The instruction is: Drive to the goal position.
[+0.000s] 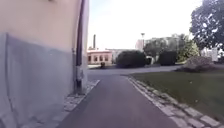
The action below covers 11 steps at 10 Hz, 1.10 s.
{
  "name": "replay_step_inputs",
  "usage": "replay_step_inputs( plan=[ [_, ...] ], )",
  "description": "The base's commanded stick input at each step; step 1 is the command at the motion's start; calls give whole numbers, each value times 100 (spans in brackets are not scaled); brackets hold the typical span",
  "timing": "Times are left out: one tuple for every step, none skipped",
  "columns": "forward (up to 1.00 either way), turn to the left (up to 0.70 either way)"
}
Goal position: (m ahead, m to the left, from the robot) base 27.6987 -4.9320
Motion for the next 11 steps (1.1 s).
replay_step_inputs(
  plan=[
    [70,2],
    [70,0],
    [70,0],
    [70,0],
    [70,0],
    [70,0],
    [70,0],
    [70,0],
    [70,0],
    [70,0],
    [70,0]
  ],
)
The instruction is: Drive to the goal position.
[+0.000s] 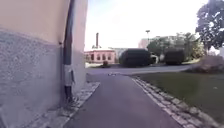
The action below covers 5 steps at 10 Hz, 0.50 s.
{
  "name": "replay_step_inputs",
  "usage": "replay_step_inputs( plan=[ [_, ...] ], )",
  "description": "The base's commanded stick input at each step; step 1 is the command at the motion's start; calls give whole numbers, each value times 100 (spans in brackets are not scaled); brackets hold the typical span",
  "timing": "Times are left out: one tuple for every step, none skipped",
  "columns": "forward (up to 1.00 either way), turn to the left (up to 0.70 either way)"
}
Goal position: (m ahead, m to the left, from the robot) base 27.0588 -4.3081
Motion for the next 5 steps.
replay_step_inputs(
  plan=[
    [70,0],
    [70,0],
    [70,0],
    [70,0],
    [70,0]
  ],
)
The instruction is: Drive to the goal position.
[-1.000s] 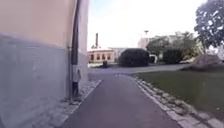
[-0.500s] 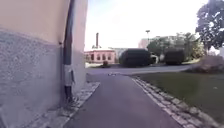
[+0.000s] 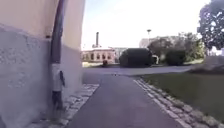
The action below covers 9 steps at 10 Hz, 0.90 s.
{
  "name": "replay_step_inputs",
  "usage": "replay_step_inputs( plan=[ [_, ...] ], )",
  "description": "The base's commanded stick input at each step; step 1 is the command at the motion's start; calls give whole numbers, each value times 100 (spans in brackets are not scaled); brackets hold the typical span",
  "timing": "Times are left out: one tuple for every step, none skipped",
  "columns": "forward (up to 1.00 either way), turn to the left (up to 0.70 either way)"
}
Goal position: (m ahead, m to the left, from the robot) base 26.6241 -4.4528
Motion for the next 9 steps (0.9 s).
replay_step_inputs(
  plan=[
    [70,0],
    [70,0],
    [70,0],
    [70,0],
    [70,0],
    [70,0],
    [70,0],
    [70,0],
    [70,0]
  ],
)
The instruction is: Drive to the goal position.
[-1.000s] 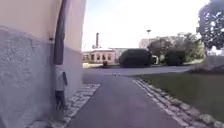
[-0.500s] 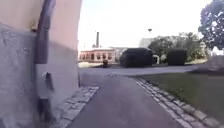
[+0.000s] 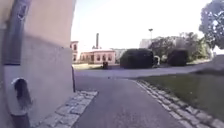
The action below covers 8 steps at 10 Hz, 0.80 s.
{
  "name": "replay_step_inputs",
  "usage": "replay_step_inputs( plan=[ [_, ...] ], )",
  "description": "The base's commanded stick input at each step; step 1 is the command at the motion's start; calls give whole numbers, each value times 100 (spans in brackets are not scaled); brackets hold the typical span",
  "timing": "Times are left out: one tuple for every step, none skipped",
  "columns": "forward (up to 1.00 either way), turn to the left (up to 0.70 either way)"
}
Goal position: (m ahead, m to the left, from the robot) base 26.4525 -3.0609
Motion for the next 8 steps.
replay_step_inputs(
  plan=[
    [70,0],
    [70,0],
    [70,0],
    [70,0],
    [70,-17],
    [70,-32],
    [70,-8],
    [70,0]
  ],
)
